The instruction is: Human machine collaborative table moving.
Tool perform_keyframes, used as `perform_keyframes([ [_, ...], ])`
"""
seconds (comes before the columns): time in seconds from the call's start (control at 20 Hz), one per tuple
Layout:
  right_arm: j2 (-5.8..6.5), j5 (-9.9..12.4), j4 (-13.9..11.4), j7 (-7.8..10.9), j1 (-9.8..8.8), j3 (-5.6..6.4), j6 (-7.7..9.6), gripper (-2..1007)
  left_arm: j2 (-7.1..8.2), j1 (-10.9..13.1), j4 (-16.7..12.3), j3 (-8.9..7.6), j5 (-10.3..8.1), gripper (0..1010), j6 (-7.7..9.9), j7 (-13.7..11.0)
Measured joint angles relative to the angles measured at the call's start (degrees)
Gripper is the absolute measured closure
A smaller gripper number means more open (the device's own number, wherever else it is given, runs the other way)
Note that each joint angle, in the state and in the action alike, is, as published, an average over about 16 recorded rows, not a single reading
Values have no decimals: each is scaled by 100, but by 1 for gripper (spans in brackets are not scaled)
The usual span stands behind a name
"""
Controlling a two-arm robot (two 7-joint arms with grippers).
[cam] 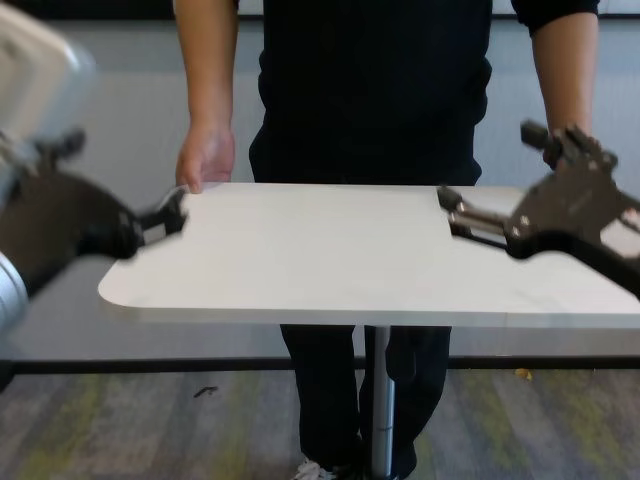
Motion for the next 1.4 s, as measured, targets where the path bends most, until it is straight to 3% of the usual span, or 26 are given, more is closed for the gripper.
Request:
perform_keyframes([
  [0.2,-49,-105,-119,-13,17,-10,-92,0,-1,126,-243,-45,43,10,-167,-8],
  [0.5,-72,-361,-254,-88,-12,-36,-169,0,30,222,-317,-34,305,10,-321,54],
  [0.85,-73,-523,-290,-140,-44,-61,-199,0,45,212,-162,17,492,10,-342,61],
  [1.4,-70,-477,-250,-102,-24,-67,-181,0,48,193,-162,20,474,10,-334,59],
])
